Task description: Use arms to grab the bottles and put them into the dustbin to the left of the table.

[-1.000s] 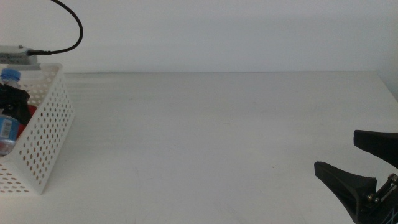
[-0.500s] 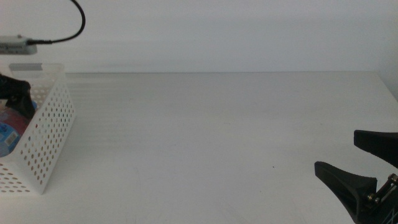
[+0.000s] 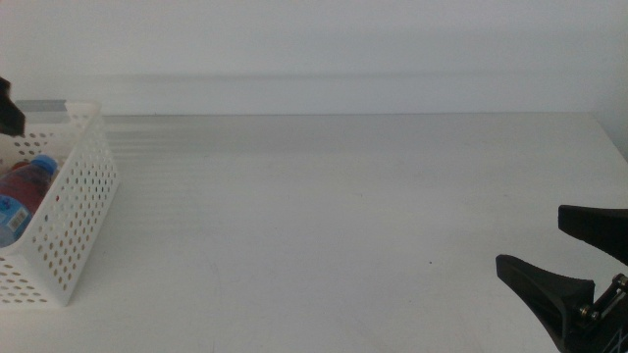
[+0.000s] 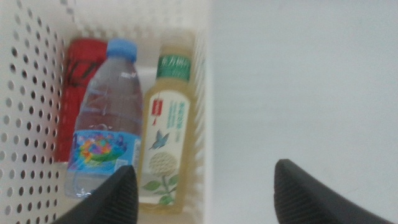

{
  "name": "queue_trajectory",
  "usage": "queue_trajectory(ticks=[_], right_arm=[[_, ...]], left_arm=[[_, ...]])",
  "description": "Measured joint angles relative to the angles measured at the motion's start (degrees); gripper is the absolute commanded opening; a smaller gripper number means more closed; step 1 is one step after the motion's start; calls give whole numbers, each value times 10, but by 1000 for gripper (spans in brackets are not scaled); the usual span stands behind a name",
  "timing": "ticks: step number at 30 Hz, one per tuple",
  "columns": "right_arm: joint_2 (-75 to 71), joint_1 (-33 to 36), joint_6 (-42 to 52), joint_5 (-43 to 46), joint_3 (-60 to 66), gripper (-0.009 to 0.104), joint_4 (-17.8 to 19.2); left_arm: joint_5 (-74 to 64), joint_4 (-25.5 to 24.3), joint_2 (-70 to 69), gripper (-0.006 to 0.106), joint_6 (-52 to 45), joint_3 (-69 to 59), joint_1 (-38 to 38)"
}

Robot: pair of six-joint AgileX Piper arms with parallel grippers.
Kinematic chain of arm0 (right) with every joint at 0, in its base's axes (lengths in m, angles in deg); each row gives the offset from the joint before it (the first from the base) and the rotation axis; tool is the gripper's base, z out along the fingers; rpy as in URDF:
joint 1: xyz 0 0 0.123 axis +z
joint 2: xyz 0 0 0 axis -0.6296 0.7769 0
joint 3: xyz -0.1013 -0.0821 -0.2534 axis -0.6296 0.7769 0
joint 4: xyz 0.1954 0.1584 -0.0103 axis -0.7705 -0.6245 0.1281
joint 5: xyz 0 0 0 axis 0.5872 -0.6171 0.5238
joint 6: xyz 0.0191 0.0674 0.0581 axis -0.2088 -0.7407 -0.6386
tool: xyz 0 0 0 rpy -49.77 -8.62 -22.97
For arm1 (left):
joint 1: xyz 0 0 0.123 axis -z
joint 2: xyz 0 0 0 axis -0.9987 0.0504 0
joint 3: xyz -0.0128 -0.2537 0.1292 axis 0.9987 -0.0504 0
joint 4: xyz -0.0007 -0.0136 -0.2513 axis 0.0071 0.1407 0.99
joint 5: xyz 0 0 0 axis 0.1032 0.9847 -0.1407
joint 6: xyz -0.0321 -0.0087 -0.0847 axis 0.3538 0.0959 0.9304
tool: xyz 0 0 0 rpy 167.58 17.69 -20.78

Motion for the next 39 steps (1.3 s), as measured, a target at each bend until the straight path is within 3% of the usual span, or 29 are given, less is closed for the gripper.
queue_trajectory(ticks=[9, 19, 28, 39], right_arm=[[0, 0, 0, 0, 0, 68, 0], [0, 0, 0, 0, 0, 68, 0], [0, 0, 0, 0, 0, 68, 0], [0, 0, 0, 0, 0, 68, 0]], left_arm=[[-6, 16, -155, 58, 0, -49, 0], [-62, -6, -286, 58, 0, -68, 11], [152, -22, -441, 58, 0, -248, 105], [313, -23, -531, 58, 0, -391, 110]])
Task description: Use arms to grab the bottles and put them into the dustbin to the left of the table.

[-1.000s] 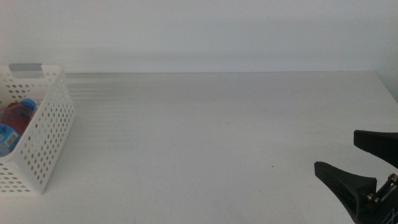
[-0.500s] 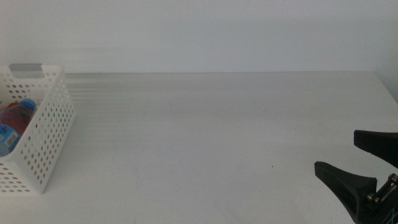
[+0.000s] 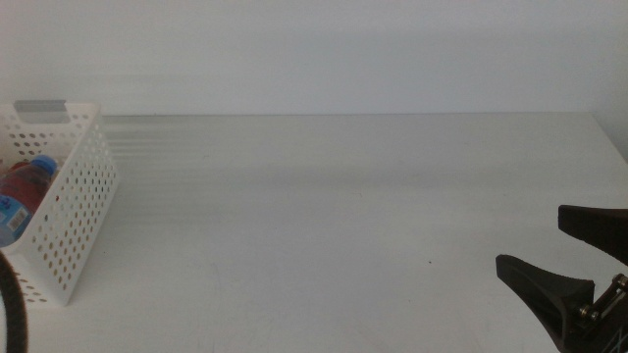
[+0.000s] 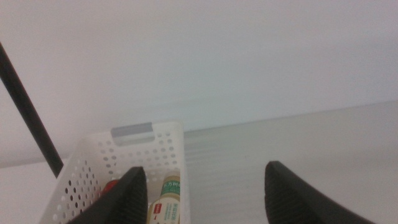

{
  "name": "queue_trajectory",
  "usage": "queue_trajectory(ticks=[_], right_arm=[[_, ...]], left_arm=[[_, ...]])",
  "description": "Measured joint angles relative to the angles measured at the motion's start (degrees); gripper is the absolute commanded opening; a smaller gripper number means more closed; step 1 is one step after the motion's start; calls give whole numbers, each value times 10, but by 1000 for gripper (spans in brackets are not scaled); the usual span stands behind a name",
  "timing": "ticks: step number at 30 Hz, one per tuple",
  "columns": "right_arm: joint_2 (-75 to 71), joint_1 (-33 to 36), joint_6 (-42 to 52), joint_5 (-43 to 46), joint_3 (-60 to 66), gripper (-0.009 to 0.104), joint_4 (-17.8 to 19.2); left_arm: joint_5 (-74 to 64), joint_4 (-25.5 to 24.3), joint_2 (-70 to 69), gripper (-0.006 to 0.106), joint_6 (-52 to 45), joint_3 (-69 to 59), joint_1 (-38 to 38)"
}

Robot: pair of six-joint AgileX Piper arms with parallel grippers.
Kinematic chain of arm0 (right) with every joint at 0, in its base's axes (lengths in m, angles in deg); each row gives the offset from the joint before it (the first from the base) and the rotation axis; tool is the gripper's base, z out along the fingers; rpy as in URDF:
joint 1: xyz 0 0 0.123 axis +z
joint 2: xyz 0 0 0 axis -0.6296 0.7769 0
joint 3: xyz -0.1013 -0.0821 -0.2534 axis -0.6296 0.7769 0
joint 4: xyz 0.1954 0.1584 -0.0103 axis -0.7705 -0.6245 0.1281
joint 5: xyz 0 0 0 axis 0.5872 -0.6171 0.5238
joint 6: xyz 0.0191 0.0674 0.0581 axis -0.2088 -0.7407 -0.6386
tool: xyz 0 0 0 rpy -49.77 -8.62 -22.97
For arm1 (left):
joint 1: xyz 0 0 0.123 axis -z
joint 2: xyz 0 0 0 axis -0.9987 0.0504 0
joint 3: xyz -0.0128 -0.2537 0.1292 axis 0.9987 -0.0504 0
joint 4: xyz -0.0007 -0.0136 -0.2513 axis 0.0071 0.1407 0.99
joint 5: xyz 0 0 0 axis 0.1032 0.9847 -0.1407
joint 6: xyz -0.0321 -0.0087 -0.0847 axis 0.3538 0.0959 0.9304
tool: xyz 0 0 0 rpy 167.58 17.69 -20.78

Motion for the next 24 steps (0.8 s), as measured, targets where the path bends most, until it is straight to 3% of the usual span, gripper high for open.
queue_trajectory(ticks=[11, 24], right_arm=[[0, 0, 0, 0, 0, 68, 0], [-1, 0, 0, 0, 0, 68, 0]], left_arm=[[7, -32, 0, 58, 0, -24, 0], [8, -35, -44, 58, 0, -101, 0]])
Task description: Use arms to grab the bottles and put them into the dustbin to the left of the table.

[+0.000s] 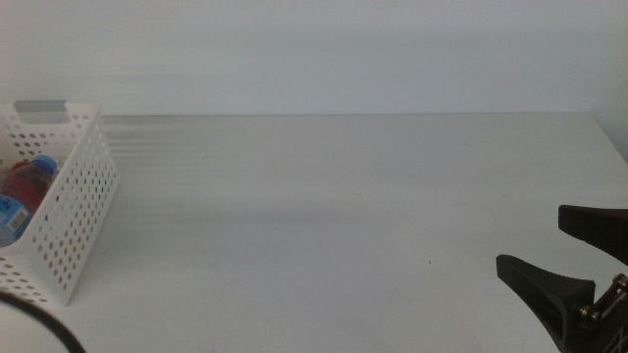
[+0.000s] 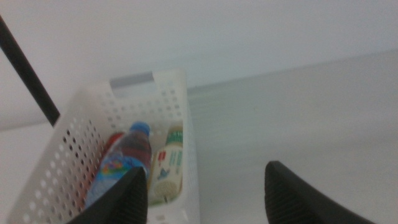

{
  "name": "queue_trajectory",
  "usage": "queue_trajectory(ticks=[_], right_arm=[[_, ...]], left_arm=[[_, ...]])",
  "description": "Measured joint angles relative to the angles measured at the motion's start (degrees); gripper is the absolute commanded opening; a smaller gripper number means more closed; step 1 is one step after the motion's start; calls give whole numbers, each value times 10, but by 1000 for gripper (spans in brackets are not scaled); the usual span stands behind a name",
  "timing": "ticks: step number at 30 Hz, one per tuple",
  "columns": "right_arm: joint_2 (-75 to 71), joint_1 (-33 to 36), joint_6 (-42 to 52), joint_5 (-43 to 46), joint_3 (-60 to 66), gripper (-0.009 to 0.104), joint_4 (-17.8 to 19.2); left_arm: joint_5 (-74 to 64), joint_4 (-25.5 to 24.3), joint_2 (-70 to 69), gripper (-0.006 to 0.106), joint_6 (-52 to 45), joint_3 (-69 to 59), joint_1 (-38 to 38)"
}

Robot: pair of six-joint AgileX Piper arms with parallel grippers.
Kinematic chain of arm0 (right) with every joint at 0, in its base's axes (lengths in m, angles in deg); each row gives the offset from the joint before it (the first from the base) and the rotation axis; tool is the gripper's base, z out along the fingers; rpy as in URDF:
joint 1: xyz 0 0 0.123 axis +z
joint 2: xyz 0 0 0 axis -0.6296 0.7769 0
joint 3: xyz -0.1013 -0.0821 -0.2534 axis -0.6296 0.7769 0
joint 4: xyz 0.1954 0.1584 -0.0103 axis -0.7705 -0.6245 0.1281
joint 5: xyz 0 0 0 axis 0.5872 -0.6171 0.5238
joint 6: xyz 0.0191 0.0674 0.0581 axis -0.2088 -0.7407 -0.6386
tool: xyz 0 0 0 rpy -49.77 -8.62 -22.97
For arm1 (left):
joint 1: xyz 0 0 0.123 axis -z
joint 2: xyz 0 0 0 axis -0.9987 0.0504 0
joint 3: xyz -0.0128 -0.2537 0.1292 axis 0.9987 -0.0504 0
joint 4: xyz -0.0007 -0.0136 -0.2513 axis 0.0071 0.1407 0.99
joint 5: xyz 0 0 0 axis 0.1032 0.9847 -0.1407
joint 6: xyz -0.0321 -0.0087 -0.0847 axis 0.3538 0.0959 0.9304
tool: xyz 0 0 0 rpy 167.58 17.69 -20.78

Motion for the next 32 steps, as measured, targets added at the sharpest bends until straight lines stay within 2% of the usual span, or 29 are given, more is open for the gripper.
queue_trajectory(ticks=[6, 9, 18, 22, 26, 32], right_arm=[[-60, -3, 0, -3, 7, 68, 0], [-105, -32, 0, -2, 31, 68, 20], [-286, -242, 0, -3, 168, 68, 25], [-359, -305, 0, -5, 227, 68, 4], [-383, -332, 0, -12, 258, 68, -16], [-383, -335, 0, -20, 260, 68, -21]], left_arm=[[0, 0, -67, 58, 0, -82, 0], [0, 0, -110, 58, 0, -124, 0], [1, 26, -185, 58, 0, -245, 0], [12, 34, -186, 58, 0, -258, 0], [25, 35, -186, 58, 1, -260, 0], [28, 35, -186, 58, 1, -261, 0]])
